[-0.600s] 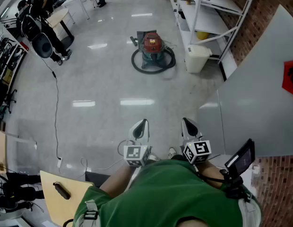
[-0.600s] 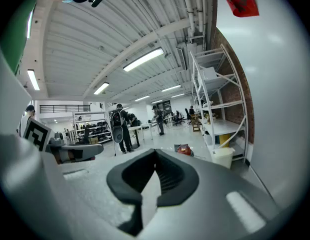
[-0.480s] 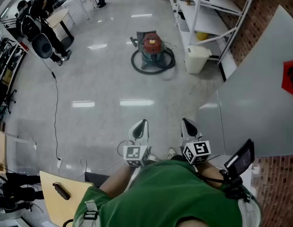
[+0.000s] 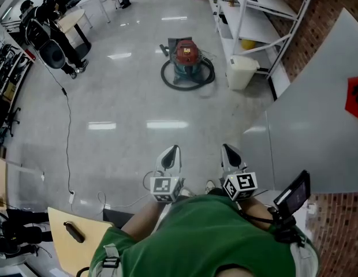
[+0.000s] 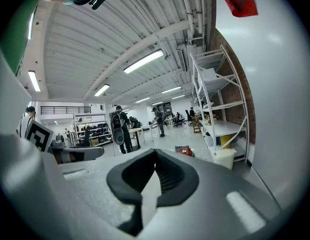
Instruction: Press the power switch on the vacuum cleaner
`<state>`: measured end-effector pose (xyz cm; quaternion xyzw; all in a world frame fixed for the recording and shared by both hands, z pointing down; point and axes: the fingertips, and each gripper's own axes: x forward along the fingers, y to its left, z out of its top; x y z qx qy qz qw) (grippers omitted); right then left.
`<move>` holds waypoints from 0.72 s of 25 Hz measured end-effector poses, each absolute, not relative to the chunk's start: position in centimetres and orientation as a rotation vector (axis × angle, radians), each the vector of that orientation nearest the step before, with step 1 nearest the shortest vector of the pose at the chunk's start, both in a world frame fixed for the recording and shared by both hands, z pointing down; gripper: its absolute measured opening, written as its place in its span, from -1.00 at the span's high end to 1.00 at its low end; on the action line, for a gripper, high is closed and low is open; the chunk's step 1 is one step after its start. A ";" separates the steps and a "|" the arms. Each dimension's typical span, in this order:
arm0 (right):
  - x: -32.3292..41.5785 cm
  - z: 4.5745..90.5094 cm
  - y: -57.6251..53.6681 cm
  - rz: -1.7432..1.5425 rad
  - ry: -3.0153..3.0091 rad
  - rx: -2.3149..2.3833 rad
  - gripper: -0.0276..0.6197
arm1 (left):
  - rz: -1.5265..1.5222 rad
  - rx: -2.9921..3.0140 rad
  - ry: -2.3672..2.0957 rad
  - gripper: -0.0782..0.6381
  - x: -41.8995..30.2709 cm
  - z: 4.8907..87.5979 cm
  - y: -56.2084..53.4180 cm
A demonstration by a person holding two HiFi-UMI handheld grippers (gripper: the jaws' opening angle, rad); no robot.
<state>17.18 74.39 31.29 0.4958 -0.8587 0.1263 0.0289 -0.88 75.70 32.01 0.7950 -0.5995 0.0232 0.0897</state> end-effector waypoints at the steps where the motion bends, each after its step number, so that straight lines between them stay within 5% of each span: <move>1: 17.3 31.3 74.3 0.390 -2.652 1.528 0.91 | 0.070 2.363 -1.785 0.76 -0.8 32.0 75.6; 18: 20.8 30.6 66.7 0.112 -2.747 1.412 0.91 | 0.106 2.312 -1.884 0.76 3.8 32.7 68.7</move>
